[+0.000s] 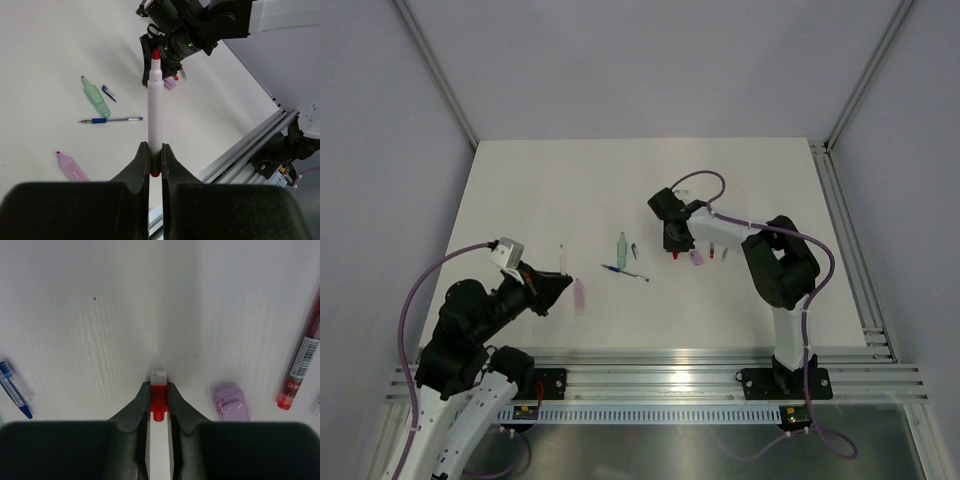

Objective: Insert the pens into the pen caps

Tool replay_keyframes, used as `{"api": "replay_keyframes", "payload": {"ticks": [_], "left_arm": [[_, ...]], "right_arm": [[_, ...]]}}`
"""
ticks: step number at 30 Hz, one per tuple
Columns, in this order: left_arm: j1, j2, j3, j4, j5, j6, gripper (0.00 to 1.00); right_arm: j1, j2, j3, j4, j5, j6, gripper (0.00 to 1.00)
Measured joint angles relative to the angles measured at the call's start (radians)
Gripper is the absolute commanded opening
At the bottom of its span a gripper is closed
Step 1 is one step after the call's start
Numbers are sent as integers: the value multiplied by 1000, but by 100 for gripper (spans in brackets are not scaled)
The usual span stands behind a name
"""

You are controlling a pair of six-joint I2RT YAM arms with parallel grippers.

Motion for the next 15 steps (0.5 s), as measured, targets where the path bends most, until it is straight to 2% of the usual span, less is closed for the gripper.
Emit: {"api": "replay_keyframes", "payload": {"ticks": [4,8,12,15], "left_arm": [[0,25,0,8,26,-3,0],[0,68,-4,34,76,-22,0],[0,126,-16,64,133,-37,0],[0,135,-47,83,162,-46,0]], "right_arm": [[0,-88,-73,60,0,-21,0],[19,-372,-213,166,-46,-18,0],[143,-692,-317,374,-64,26,0],[265,-814,-399,574,-89,80,0]]}}
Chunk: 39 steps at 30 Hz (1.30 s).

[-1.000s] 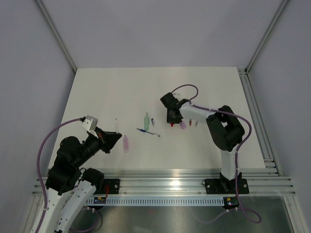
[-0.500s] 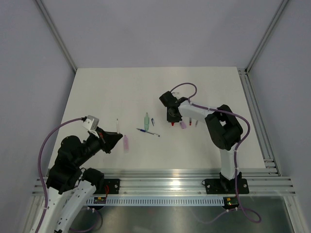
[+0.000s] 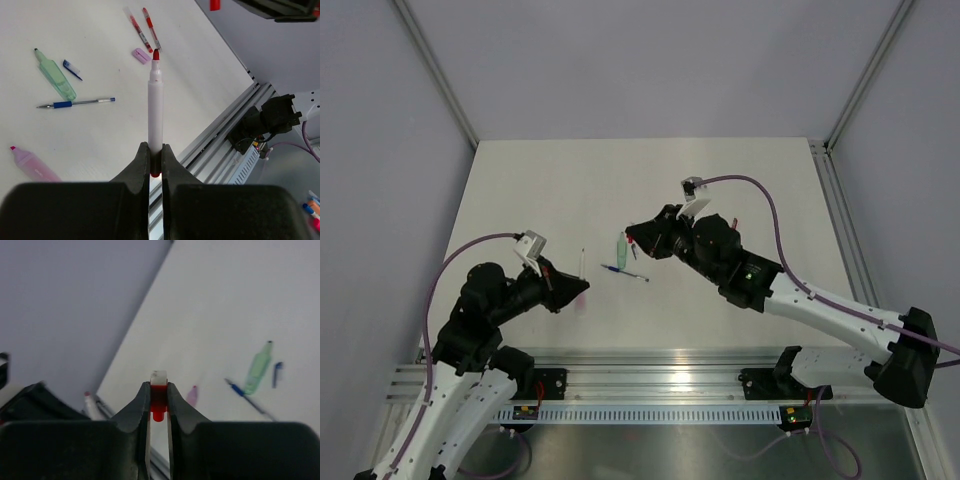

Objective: Insert the pens into the pen caps

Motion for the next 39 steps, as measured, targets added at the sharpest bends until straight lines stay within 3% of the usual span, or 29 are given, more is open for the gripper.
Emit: {"api": "replay_keyframes", "payload": {"ticks": [6,12,39], "left_arm": [[0,0,-14,0,24,-2,0],[0,0,-19,6,34,-6,0],[0,1,-19,21,43,-10,0]], "right_arm": [[132,40,-76,261,10,70,0],[179,109,-72,373,25,88,0],[191,226,37,408,72,106,0]]}}
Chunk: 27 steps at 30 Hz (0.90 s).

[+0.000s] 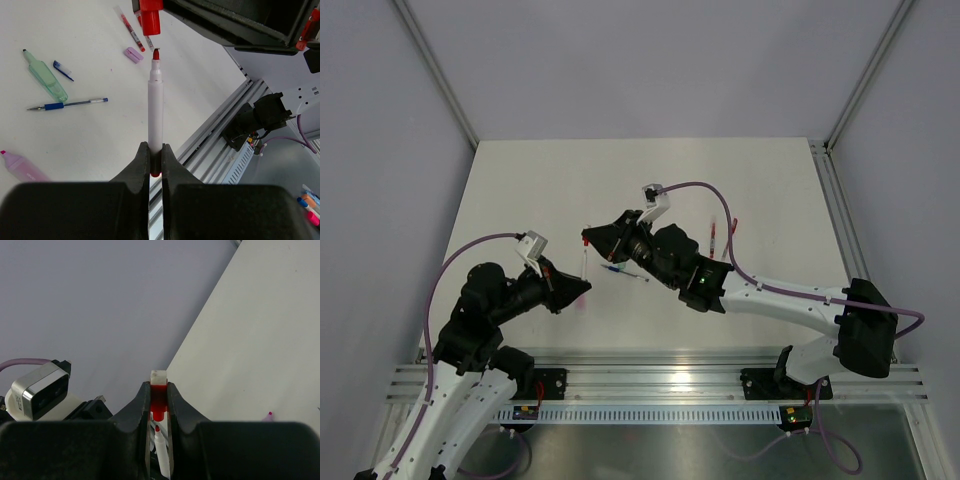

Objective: Insert the pens into the pen caps

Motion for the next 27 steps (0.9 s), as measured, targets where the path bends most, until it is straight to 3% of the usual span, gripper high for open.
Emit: {"api": "replay_keyframes", "payload": {"ticks": [27], "left_arm": [[0,-9,-1,-1,-1,0,0]], "right_arm": [[26,0,-1,5,8,-1,0]]}}
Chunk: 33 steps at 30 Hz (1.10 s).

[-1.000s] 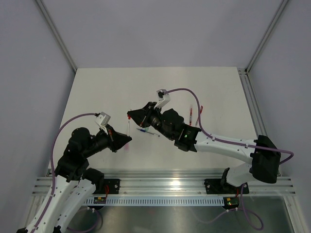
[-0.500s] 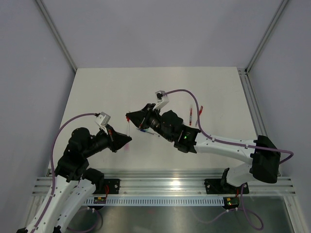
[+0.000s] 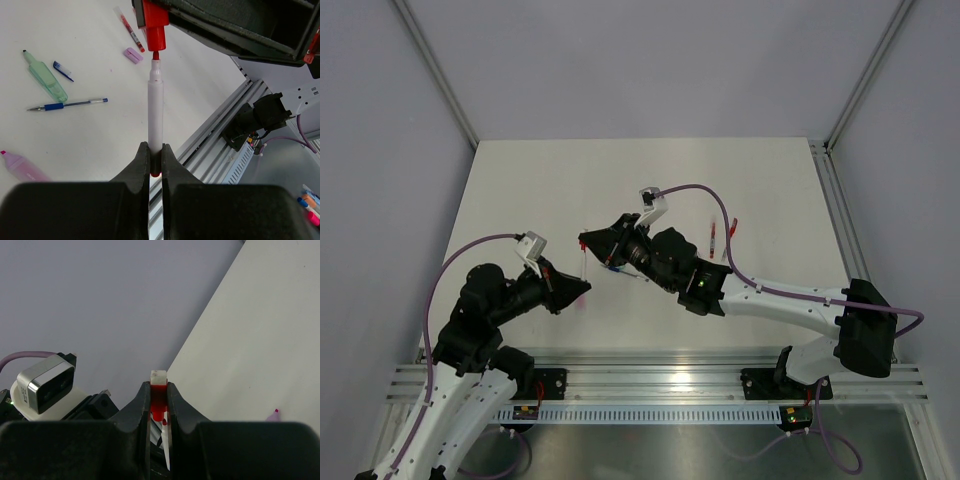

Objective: Insert the pens into the pen caps

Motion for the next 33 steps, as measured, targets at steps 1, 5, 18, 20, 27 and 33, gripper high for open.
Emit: {"api": "replay_keyframes", "payload": {"ticks": [1,5,18,20,27,33], "left_arm": [[0,0,0,0,0,0,0],[0,0,0,0,0,0,0],[0,0,0,2,1,0,0],[0,0,0,2,2,0,0],[0,0,0,2,10,0,0],[0,0,0,2,11,0,0]], "right_arm": [[0,0,0,0,0,-1,0],[0,0,0,-1,0,-10,0],[3,0,15,-37,11,-72,0],[3,0,22,-47,10,-79,0],[3,0,29,-51,10,-86,0],[3,0,29,-51,10,-85,0]]}}
